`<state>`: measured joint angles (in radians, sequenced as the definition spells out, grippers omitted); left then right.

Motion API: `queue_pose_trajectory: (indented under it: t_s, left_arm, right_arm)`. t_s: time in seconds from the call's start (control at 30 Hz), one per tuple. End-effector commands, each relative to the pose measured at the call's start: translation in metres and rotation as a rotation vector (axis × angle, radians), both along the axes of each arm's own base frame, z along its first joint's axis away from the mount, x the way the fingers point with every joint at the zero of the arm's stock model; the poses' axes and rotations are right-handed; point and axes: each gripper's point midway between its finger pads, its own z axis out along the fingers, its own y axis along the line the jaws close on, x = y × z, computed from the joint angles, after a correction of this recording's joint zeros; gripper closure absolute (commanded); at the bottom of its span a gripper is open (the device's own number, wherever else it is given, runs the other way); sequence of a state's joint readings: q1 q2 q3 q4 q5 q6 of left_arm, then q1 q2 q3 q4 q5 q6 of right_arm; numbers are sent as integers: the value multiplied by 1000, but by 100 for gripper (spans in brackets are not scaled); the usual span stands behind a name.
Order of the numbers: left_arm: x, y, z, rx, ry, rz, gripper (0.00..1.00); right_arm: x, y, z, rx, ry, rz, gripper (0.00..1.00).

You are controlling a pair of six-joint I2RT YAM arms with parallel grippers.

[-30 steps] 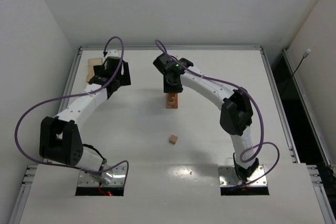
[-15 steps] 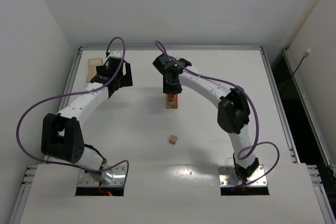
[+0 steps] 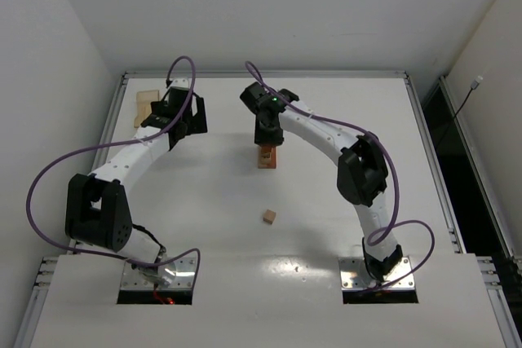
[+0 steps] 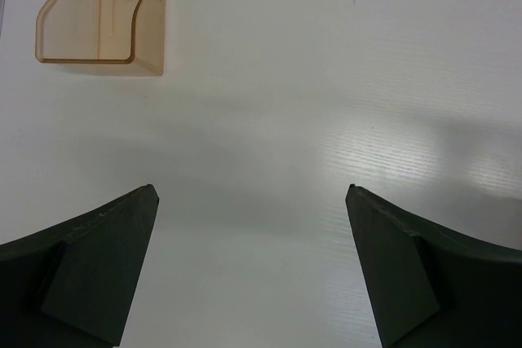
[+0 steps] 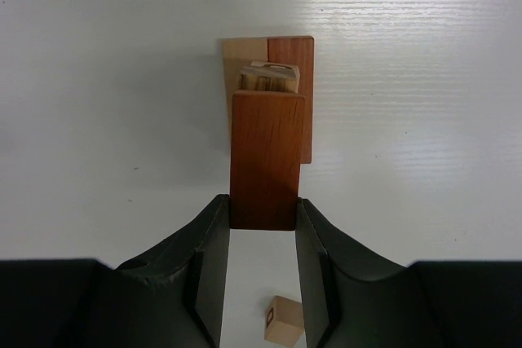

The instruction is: Build the wood block tower

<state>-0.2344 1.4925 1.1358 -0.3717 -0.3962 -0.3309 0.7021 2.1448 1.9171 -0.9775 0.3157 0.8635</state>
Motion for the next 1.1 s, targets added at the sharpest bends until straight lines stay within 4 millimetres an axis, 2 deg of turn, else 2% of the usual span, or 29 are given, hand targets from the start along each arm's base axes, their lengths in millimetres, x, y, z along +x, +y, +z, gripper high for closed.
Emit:
queue_pose_trajectory:
  t_s: [0.0, 0.6, 1.07]
  left_arm:
    - [11, -2, 14, -26, -43, 8, 0]
    - [11, -4, 12, -32, -42, 1, 0]
    - [11, -4, 8, -30, -33, 1, 0]
  right_arm:
    - [7, 10, 9, 60, -16, -22, 100]
    - [22, 11, 21, 50, -82, -33, 100]
    - [23, 10, 13, 32, -74, -36, 100]
